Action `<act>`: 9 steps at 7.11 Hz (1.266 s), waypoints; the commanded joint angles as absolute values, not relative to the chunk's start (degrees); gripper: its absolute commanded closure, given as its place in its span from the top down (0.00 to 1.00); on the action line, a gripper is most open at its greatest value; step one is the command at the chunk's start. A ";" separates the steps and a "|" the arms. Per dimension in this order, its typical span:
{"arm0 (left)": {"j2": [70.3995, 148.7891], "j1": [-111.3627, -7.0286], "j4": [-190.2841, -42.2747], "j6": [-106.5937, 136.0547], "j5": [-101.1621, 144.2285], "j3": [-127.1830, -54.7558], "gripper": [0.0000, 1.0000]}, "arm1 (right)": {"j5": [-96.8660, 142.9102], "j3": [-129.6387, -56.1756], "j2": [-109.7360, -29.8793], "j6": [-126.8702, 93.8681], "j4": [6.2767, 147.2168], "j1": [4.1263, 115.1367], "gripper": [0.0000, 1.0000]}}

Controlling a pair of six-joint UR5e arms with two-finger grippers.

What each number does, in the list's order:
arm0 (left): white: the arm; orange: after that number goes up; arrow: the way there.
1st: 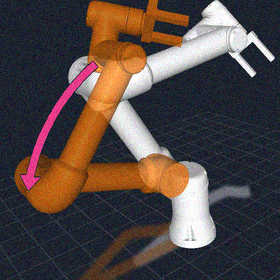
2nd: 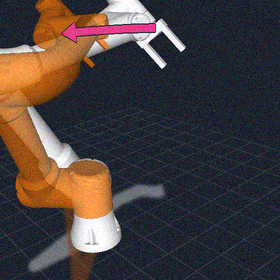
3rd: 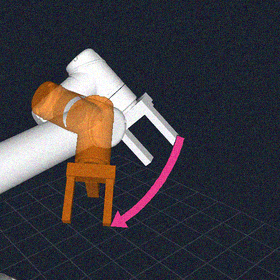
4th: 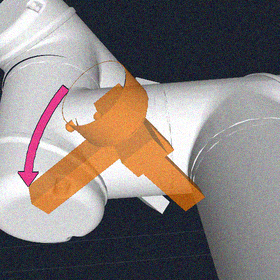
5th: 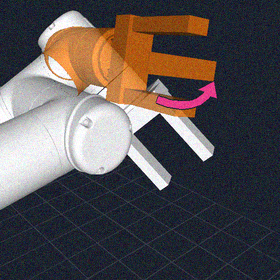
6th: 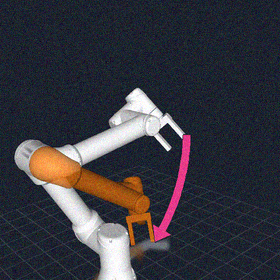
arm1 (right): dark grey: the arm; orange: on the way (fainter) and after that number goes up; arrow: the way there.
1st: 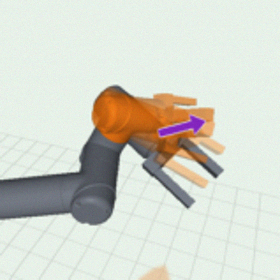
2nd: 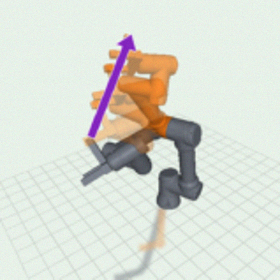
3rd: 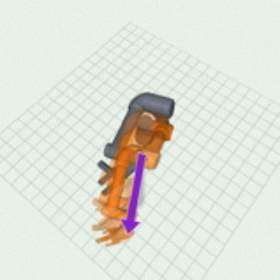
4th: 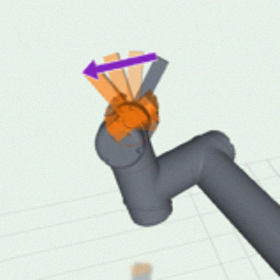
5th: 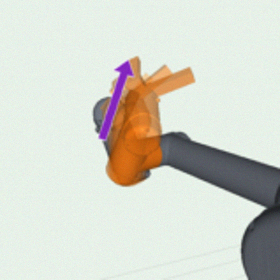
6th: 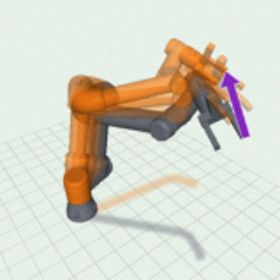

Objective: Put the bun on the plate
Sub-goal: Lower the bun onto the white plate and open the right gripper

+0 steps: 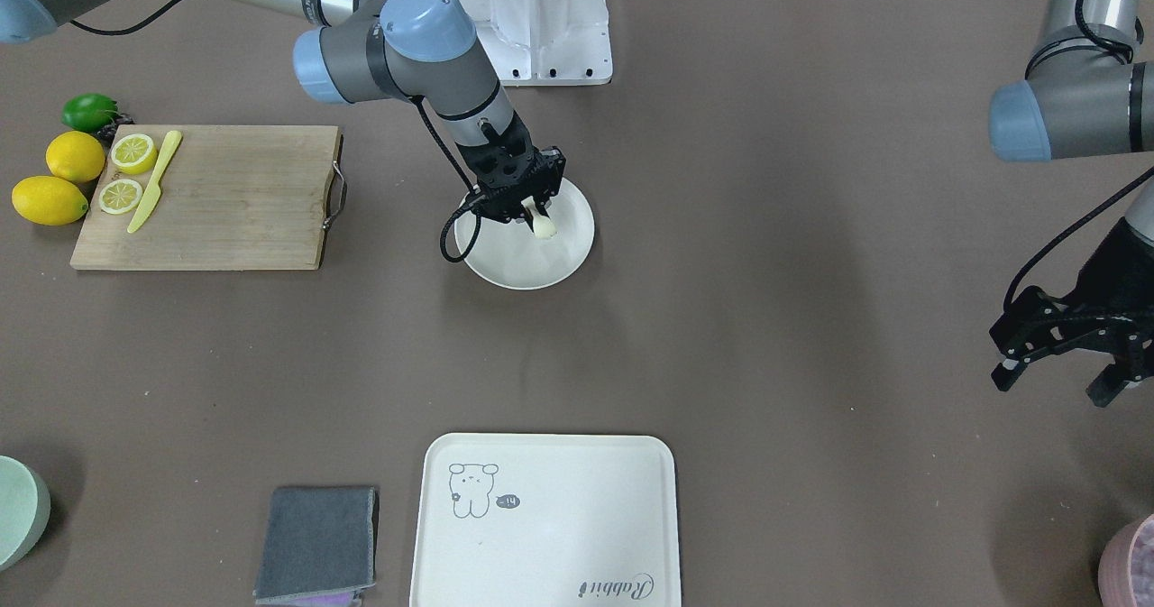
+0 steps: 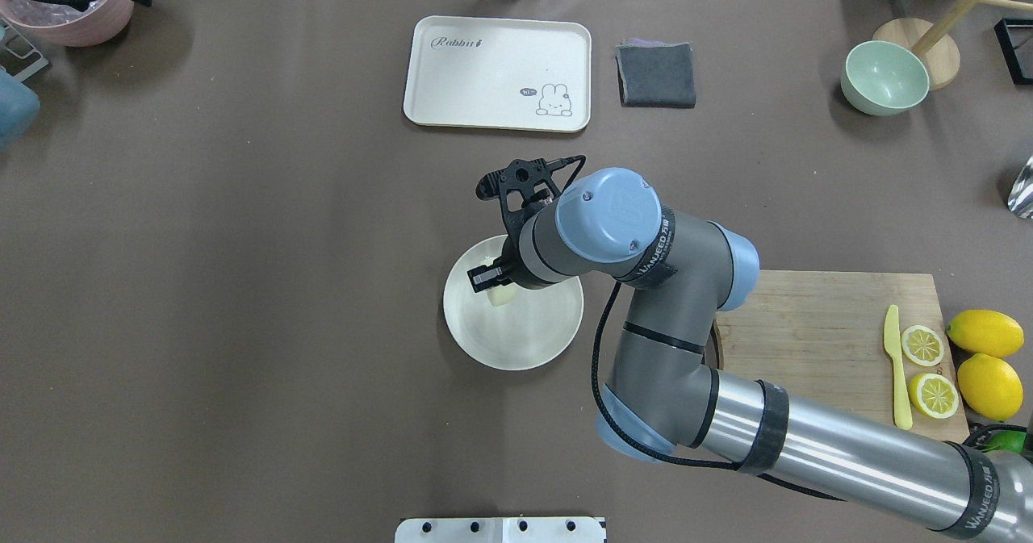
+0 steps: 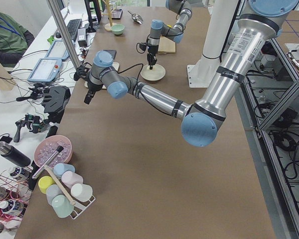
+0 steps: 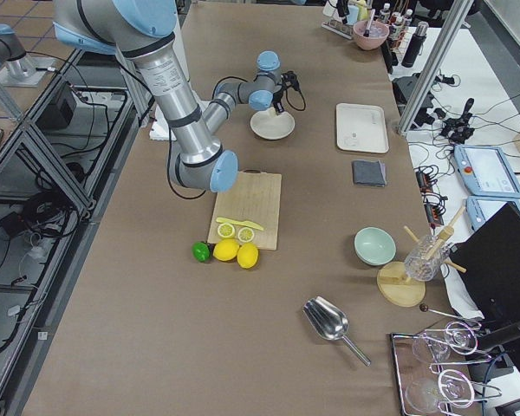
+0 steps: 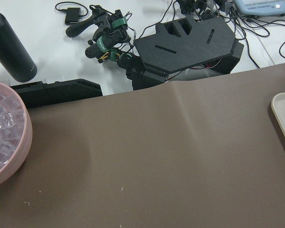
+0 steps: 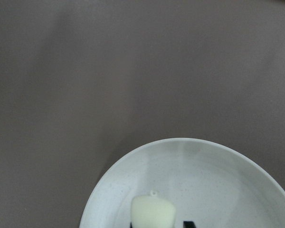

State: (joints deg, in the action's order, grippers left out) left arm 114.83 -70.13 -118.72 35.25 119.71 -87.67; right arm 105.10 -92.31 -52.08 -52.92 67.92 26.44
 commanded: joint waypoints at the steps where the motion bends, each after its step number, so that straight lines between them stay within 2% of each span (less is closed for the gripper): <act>1: 114.96 -71.01 -118.74 35.50 119.71 -87.63 0.98 | 105.29 -92.81 -52.91 -52.91 67.85 26.28 1.00; 5: 114.87 -73.03 -118.48 36.82 119.79 -87.45 0.98 | 105.47 -93.69 -53.44 -53.00 67.76 28.72 1.00; 7: 114.78 -74.61 -117.86 39.54 119.71 -86.41 0.98 | 111.49 -93.60 -53.52 -52.83 70.83 36.78 1.00; 9: 116.01 -80.22 -117.86 31.94 125.31 -80.79 0.98 | 122.37 -92.99 -55.09 -45.14 71.28 48.63 1.00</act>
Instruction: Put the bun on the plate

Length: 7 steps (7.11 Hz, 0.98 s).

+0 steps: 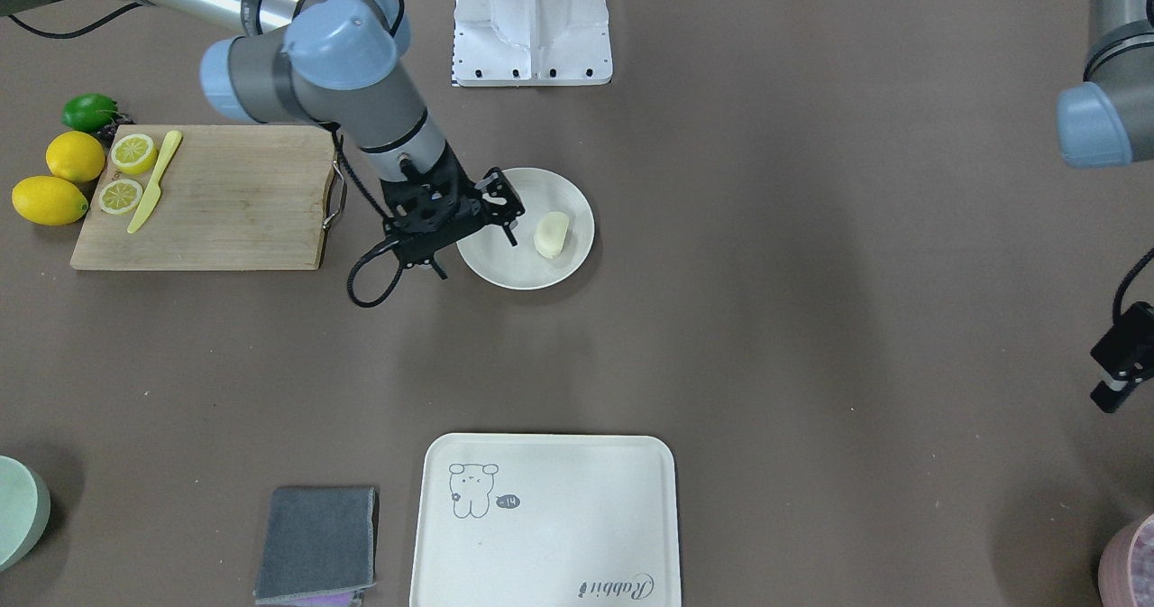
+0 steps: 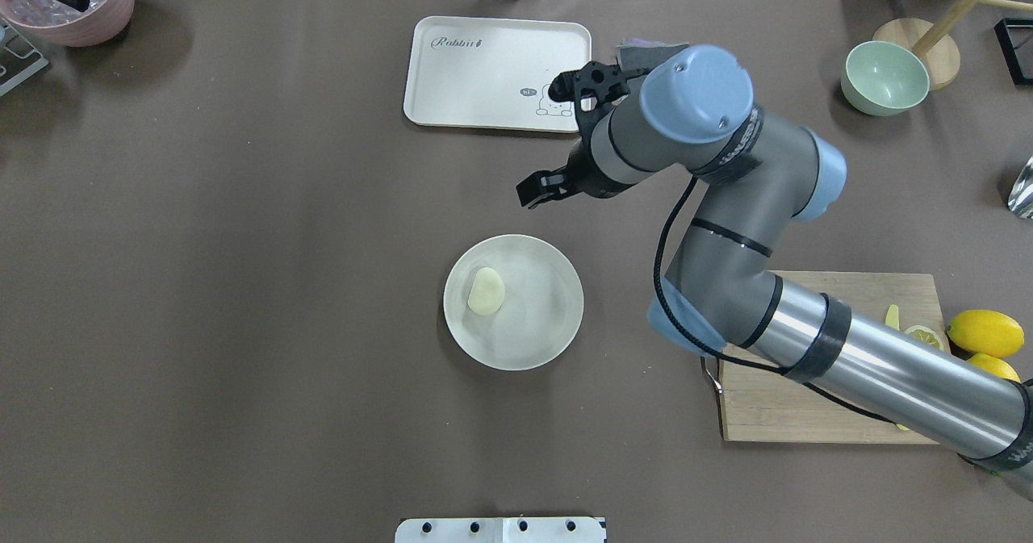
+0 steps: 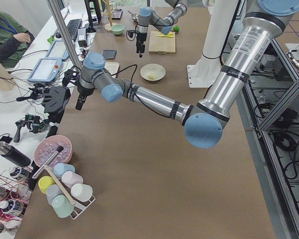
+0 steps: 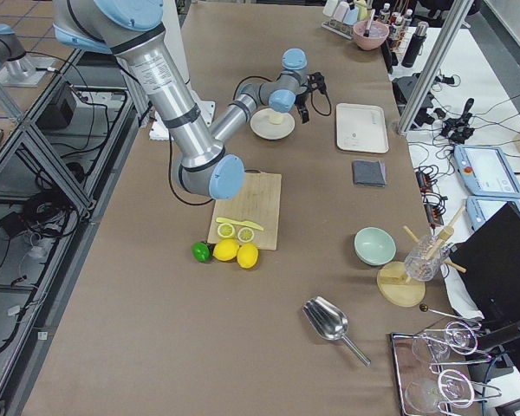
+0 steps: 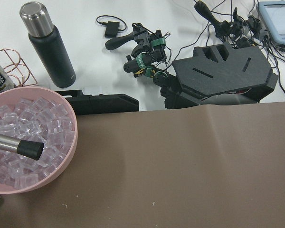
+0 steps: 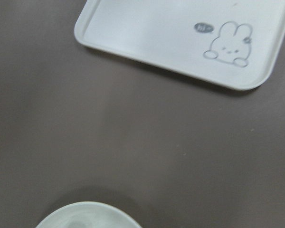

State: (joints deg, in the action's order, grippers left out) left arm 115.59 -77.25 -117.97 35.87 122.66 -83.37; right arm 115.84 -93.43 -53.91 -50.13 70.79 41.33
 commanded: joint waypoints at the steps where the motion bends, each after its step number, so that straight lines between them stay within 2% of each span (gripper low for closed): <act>1: 115.75 -83.72 -114.38 31.64 128.81 -80.68 0.98 | 125.48 -93.08 -55.80 -39.35 75.54 53.91 1.00; 4: 116.19 -90.34 -107.58 31.20 132.09 -78.06 0.98 | 131.20 -92.55 -56.86 -19.39 89.60 67.81 1.00; 7: 116.54 -91.05 -100.82 30.33 136.50 -77.08 0.98 | 130.95 -92.20 -64.49 -12.88 91.75 76.78 1.00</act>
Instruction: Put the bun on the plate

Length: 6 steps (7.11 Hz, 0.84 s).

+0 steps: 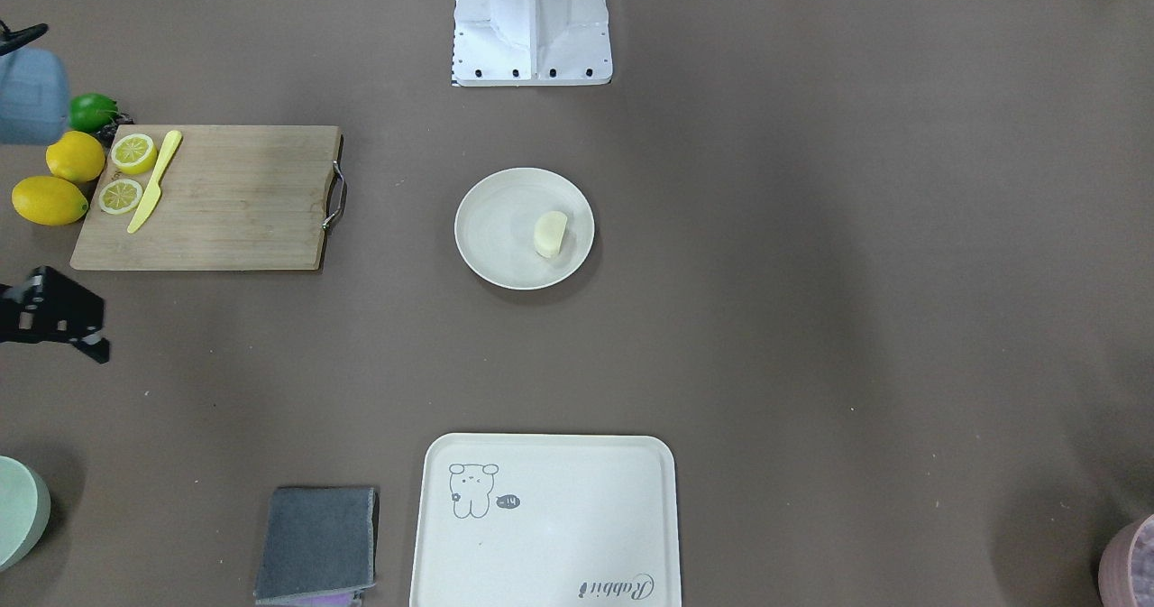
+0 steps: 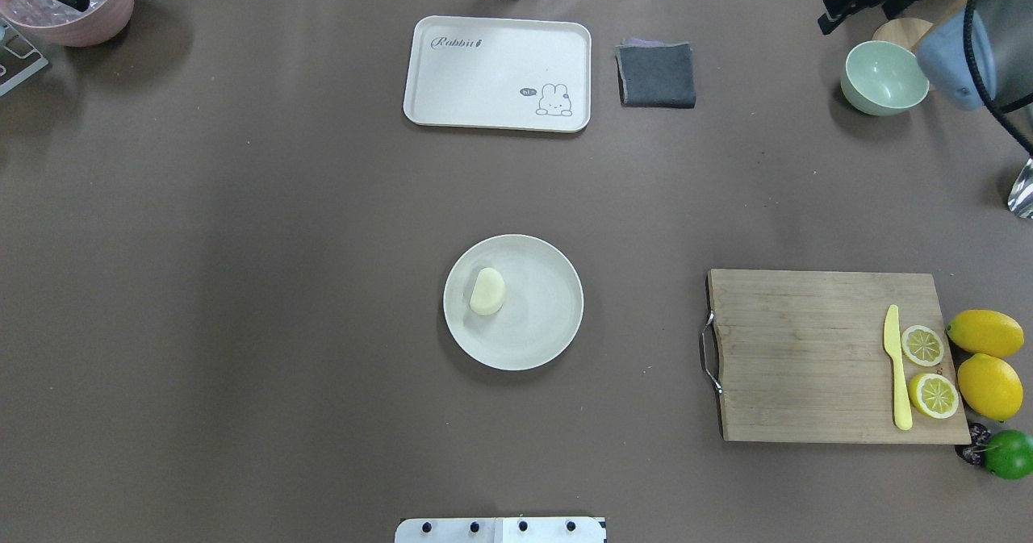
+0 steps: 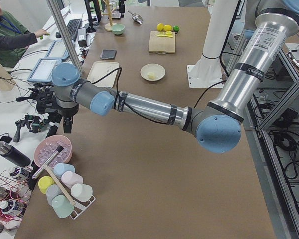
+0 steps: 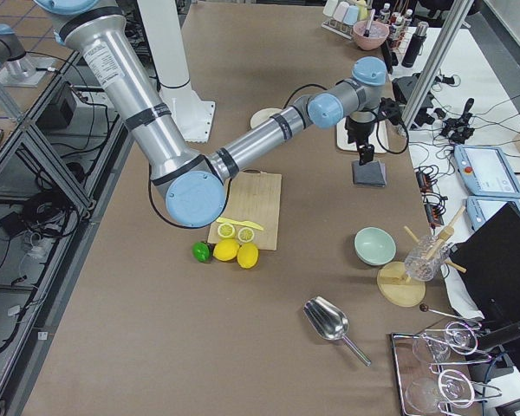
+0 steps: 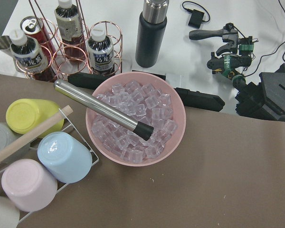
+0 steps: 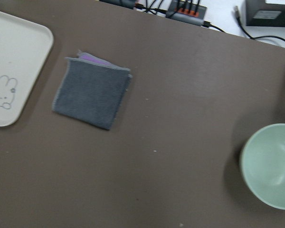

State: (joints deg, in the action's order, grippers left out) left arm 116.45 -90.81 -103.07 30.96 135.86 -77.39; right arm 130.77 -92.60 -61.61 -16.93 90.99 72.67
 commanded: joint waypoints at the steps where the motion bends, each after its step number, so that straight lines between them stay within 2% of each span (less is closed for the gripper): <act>1: 116.46 -91.05 -100.81 29.97 136.49 -76.21 0.98 | 131.22 -91.85 -66.16 -11.88 91.67 79.25 1.00; 6: 115.84 -91.49 -95.64 29.71 136.49 -75.94 0.98 | 131.13 -92.20 -72.06 -11.69 90.97 84.10 1.00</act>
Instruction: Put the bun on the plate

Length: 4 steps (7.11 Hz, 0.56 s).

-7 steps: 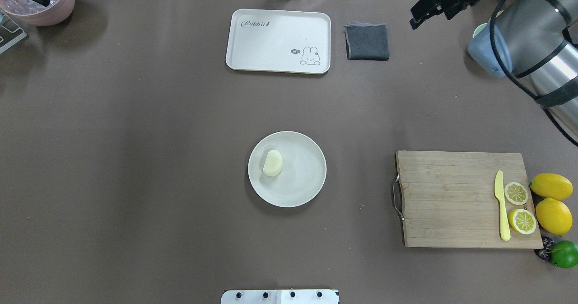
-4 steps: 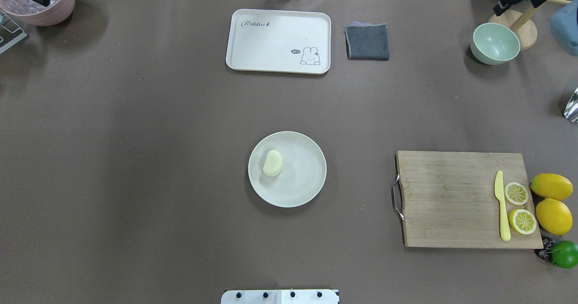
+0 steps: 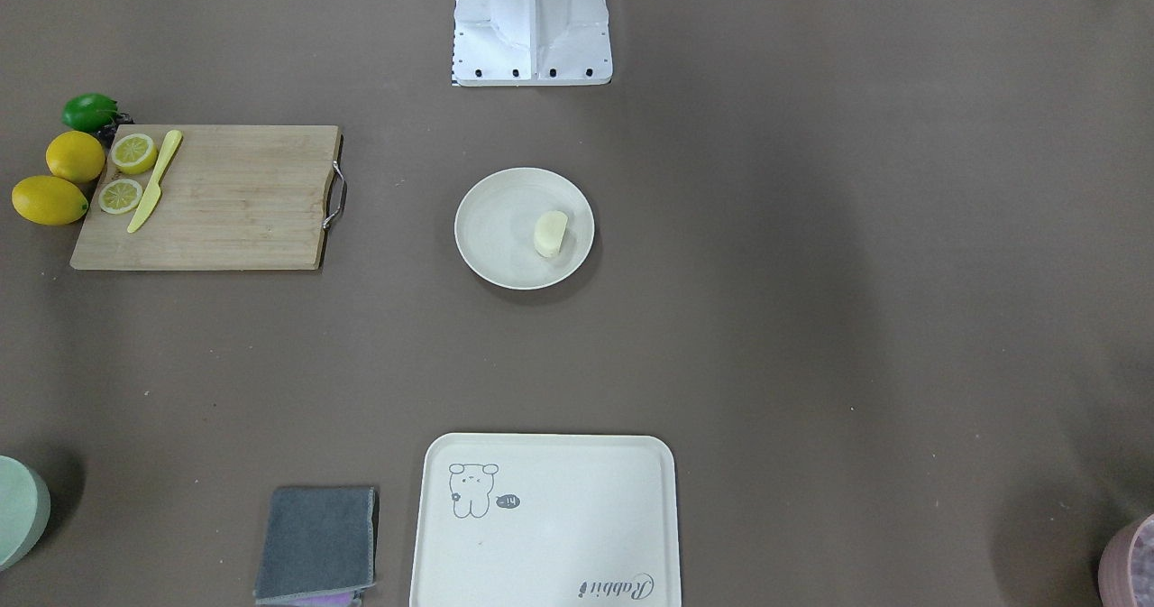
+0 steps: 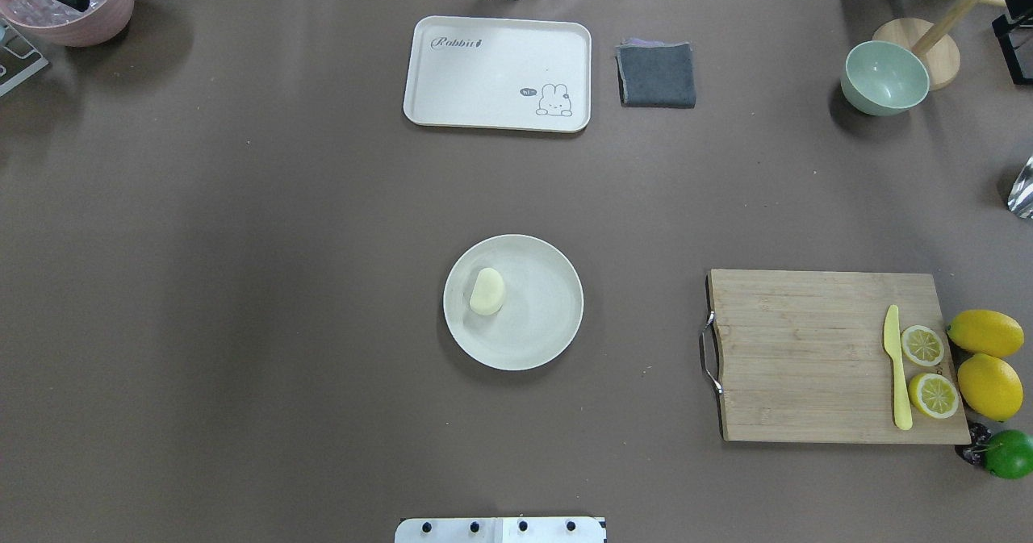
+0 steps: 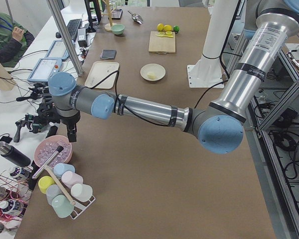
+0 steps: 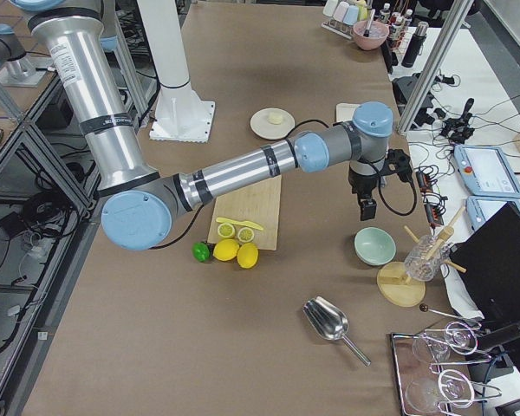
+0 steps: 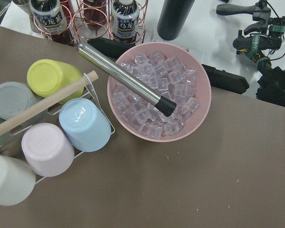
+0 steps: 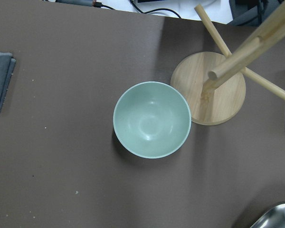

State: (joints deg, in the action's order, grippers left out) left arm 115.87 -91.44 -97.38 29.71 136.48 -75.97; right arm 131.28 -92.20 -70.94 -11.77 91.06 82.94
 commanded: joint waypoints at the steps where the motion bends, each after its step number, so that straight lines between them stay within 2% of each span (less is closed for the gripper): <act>1: 115.84 -91.58 -95.54 29.79 136.49 -76.02 0.98 | 131.05 -92.11 -72.24 -11.86 90.97 84.20 1.00; 4: 115.75 -91.67 -95.45 30.23 136.67 -76.29 0.98 | 131.04 -92.37 -73.03 -11.87 90.88 84.46 1.00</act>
